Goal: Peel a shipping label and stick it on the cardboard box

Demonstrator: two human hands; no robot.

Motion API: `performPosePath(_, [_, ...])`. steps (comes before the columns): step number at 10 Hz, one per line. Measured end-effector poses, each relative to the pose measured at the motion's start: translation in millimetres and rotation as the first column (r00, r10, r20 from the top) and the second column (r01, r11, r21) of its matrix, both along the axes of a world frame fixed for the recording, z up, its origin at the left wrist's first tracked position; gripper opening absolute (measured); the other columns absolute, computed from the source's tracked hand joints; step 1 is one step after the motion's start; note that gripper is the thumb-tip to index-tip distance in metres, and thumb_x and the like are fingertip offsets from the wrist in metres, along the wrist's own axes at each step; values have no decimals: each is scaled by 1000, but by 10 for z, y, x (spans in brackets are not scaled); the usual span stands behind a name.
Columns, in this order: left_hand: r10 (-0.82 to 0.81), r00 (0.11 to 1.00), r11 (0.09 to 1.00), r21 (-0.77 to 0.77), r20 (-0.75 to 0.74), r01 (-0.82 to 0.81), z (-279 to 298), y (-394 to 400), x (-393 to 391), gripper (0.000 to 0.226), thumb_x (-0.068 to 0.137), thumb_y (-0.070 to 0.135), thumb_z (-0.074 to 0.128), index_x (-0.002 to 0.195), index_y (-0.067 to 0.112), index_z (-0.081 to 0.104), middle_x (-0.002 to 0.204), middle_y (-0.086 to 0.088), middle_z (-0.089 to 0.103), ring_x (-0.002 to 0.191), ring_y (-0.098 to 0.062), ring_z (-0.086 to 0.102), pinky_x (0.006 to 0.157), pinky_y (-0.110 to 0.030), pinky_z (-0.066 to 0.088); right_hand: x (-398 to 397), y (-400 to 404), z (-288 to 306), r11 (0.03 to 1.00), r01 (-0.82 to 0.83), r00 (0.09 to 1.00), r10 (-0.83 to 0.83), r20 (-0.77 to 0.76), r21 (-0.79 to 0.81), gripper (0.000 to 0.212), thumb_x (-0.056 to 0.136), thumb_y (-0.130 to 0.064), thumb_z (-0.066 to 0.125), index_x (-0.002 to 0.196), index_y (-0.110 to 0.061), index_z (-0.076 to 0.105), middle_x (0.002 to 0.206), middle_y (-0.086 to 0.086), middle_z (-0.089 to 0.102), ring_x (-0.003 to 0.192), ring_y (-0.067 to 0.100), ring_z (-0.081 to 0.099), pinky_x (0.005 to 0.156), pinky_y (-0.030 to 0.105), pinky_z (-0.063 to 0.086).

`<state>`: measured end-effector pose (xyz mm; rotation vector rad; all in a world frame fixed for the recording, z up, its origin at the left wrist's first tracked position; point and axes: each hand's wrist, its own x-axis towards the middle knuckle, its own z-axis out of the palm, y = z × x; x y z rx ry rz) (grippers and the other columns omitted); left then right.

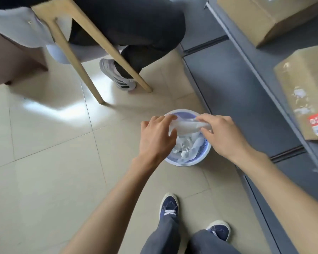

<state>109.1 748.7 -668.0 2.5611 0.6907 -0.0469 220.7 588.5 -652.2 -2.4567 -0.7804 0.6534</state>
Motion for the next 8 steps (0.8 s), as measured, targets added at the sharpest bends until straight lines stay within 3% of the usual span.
performPosePath(2, [-3, 990, 999, -36, -143, -2, -1198, -106, -83, 40, 90, 23, 58, 130, 28, 63, 126, 5, 71, 120, -24, 59, 94, -39, 35, -80, -23, -1267, 991, -81, 996, 75, -56, -106, 28, 90, -8, 65, 117, -16, 70, 108, 10, 73, 107, 34, 62, 91, 44, 48])
performPosePath(4, [-33, 981, 999, -18, -193, 30, -1870, -136, -118, 47, 92, 26, 58, 139, 30, 58, 135, 6, 67, 127, -23, 56, 97, -39, 34, -93, -115, -1914, 975, -141, 989, 131, -70, -170, 41, 92, -11, 61, 131, -22, 62, 129, 5, 65, 119, 33, 57, 97, 42, 46])
performPosePath(6, [-6, 994, 1000, 8, -109, 7, -1712, -201, -58, 45, 95, 34, 58, 139, 26, 60, 139, 8, 65, 130, -22, 55, 98, -38, 34, -70, -109, -1809, 976, -162, 985, 169, 33, -148, 45, 97, -22, 58, 141, -20, 53, 148, 2, 50, 135, 26, 44, 104, 42, 33])
performPosePath(8, [0, 999, 999, 39, -32, 1, -788, -113, 56, 43, 95, 39, 58, 135, 25, 63, 136, 5, 67, 128, -24, 56, 97, -39, 36, 33, -28, -952, 983, -157, 976, 169, 134, -96, 43, 100, -24, 54, 143, -23, 51, 156, 1, 42, 142, 20, 36, 108, 40, 26])
